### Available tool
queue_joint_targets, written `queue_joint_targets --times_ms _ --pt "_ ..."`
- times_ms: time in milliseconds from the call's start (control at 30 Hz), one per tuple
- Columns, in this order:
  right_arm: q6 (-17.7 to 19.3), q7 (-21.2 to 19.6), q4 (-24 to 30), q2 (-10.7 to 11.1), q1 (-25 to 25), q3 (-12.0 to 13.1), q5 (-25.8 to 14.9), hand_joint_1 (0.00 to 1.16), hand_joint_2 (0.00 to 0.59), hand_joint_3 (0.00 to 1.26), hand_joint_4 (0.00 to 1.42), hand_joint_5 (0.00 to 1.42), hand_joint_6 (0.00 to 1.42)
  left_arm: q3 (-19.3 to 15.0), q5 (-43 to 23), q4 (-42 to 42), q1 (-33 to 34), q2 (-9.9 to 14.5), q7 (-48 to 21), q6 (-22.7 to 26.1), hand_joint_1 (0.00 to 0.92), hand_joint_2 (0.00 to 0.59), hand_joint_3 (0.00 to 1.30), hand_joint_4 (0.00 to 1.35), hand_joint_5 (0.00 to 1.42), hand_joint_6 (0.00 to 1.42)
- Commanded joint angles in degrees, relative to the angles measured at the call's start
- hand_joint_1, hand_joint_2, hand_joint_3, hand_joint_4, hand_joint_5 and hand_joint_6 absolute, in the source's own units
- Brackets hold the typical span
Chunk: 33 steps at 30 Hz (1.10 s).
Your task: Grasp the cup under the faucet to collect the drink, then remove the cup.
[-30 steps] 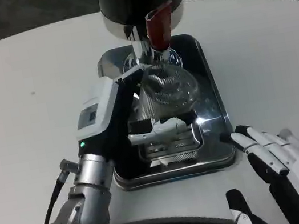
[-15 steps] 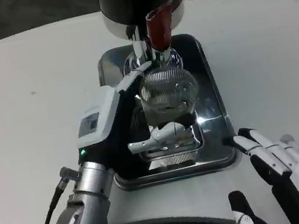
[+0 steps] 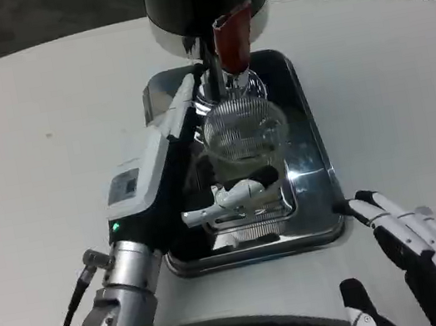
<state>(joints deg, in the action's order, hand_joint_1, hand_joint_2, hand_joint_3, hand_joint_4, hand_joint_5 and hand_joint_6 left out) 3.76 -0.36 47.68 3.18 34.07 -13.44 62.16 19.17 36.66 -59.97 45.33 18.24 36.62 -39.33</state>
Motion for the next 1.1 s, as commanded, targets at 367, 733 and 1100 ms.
queue_joint_targets --times_ms 367,733,1100 --pt "0.0 0.02 1.21 -0.17 2.03 0.39 -1.17 0.54 0.525 0.21 0.12 0.21 0.22 -0.18 0.46 4.08 -3.89 1.24 1.56 2.47 0.328 0.077 0.0 0.0 0.18 0.07" --pt "0.14 0.79 1.73 -0.28 1.36 -0.12 -1.08 0.54 0.525 0.21 0.12 0.22 0.24 -3.46 -1.89 6.67 -6.25 2.89 0.68 2.69 0.269 0.077 0.0 0.0 0.18 0.06" --pt "0.56 0.12 1.79 -0.26 2.72 -1.47 -0.86 0.54 0.525 0.21 0.12 0.22 0.24 -7.8 -7.24 15.92 -11.17 4.42 -3.91 0.65 0.038 0.002 0.0 0.0 0.16 0.04"
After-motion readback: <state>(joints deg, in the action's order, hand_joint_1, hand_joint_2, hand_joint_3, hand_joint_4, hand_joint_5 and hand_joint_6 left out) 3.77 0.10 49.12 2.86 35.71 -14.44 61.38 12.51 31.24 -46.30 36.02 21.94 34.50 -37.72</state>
